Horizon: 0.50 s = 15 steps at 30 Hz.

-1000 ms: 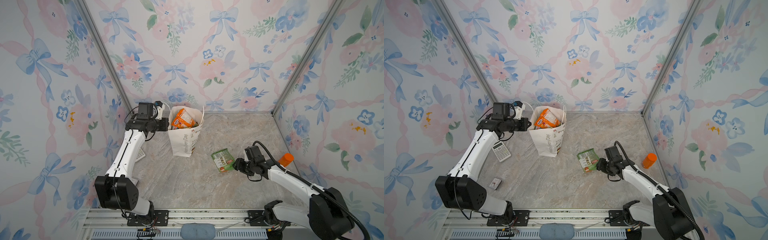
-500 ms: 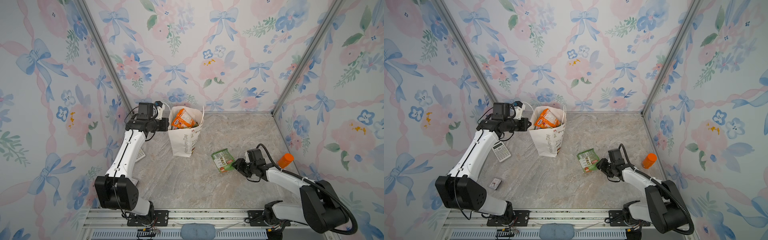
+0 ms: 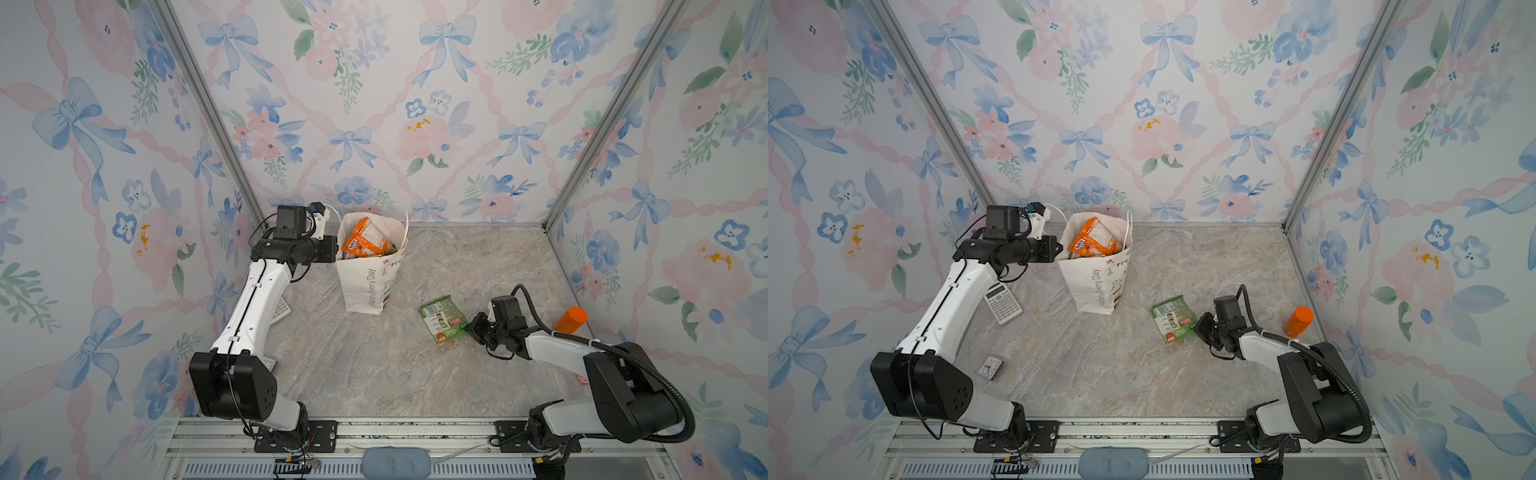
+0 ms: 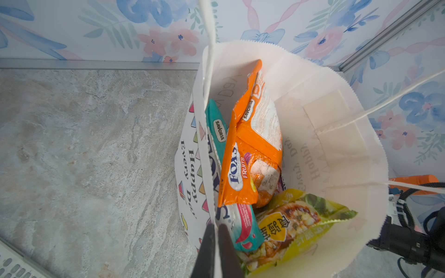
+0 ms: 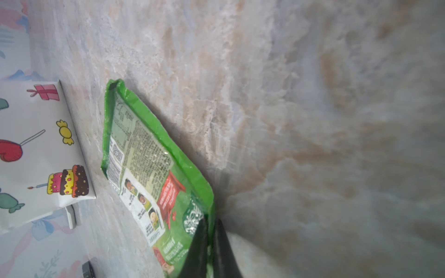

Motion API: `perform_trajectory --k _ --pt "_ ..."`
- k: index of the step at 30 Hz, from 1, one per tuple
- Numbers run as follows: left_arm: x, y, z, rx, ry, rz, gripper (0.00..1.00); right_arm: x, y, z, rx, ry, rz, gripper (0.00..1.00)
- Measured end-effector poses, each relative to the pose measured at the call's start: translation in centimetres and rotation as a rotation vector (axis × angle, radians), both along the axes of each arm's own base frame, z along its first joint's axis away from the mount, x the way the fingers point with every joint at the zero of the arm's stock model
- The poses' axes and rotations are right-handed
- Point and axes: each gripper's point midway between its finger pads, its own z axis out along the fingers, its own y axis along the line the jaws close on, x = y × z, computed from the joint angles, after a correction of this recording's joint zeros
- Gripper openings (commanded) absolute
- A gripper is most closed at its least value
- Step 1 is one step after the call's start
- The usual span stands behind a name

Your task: Place the snacks into the paper bag

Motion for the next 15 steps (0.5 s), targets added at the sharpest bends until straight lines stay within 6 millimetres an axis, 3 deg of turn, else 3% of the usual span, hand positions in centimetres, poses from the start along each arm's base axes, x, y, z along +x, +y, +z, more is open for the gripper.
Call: perform_trajectory --k 3,6,15 --pt "0.0 0.0 0.0 0.0 0.0 0.0 0.0 0.1 0.0 0.5 -0.004 -0.008 0.0 0.0" --pt "0.0 0.0 0.0 0.0 0.0 0.0 0.0 0.7 -0.1 2.5 -0.024 -0.053 0.011 0.0" --pt "0.0 0.0 0.0 0.0 0.0 0.0 0.0 2.8 1.6 12.9 -0.084 -0.301 0.101 0.0"
